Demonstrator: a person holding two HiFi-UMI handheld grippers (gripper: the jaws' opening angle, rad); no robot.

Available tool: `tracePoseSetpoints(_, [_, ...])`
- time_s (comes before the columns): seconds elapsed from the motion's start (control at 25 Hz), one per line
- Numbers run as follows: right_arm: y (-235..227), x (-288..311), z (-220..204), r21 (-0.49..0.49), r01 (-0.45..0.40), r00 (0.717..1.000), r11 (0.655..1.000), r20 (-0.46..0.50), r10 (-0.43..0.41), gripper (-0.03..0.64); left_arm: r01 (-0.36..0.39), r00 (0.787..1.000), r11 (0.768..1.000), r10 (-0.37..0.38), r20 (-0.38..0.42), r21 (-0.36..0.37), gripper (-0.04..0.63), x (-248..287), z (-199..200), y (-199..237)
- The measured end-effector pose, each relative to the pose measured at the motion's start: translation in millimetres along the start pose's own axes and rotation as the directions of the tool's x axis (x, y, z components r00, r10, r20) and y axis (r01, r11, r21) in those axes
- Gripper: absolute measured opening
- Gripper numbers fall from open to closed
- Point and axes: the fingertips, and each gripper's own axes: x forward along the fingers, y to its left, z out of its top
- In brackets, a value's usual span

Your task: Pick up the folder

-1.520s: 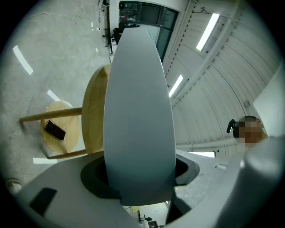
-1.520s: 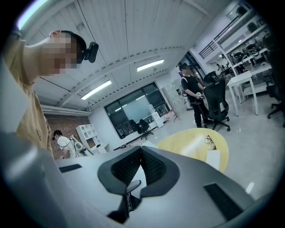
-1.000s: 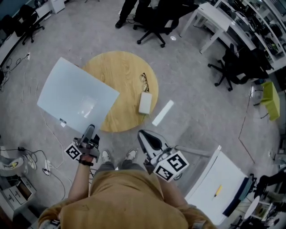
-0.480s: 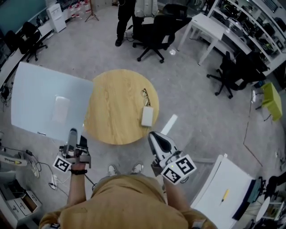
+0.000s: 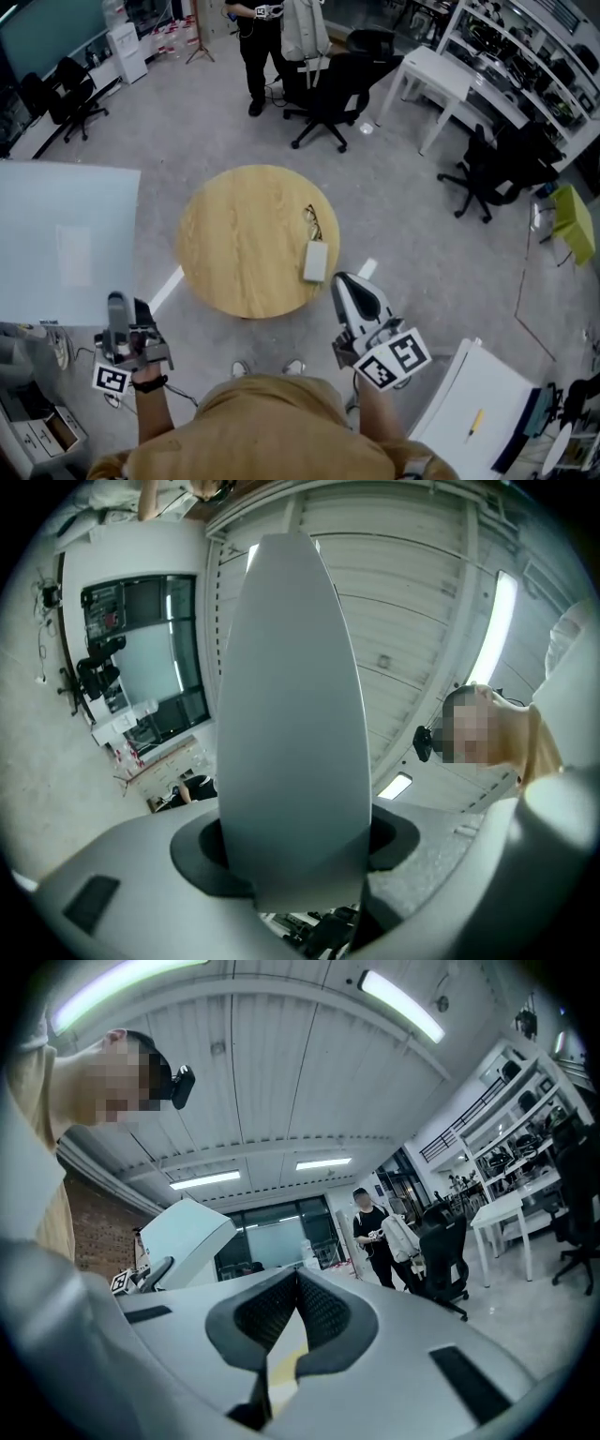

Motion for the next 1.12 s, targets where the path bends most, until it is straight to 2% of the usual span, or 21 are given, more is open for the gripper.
tracePoseSetpoints(0.2, [8, 10, 21, -0.05, -0.027, 0.999, 0.998, 0.038, 0.029, -0.002, -0.006, 0.998, 0.994, -0.002, 0.067, 0.105, 0.278, -7, 40, -22])
tracePoseSetpoints(0.44, [8, 4, 37, -0.098, -0.027, 0.997, 0.995, 0.066, 0.034, -0.002, -0.024, 0.996, 0.983, 0.007, 0.089, 0.185, 0.278, -23, 55, -40])
tracePoseSetpoints(0.92, [27, 14, 39, -0.092, -0.011, 0.998, 0.996, 0.06, 0.016, -0.002, -0.042, 0.999, 0.992, 0.045, -0.021, 0.12, 0.278, -24, 42, -41])
tracePoseSetpoints(1.12, [36, 8, 39, -0.115, 0.018, 0.997, 0.993, 0.072, -0.01, -0.002, -0.042, 0.998, 0.995, 0.046, -0.043, 0.094, 0.278, -18, 41, -44])
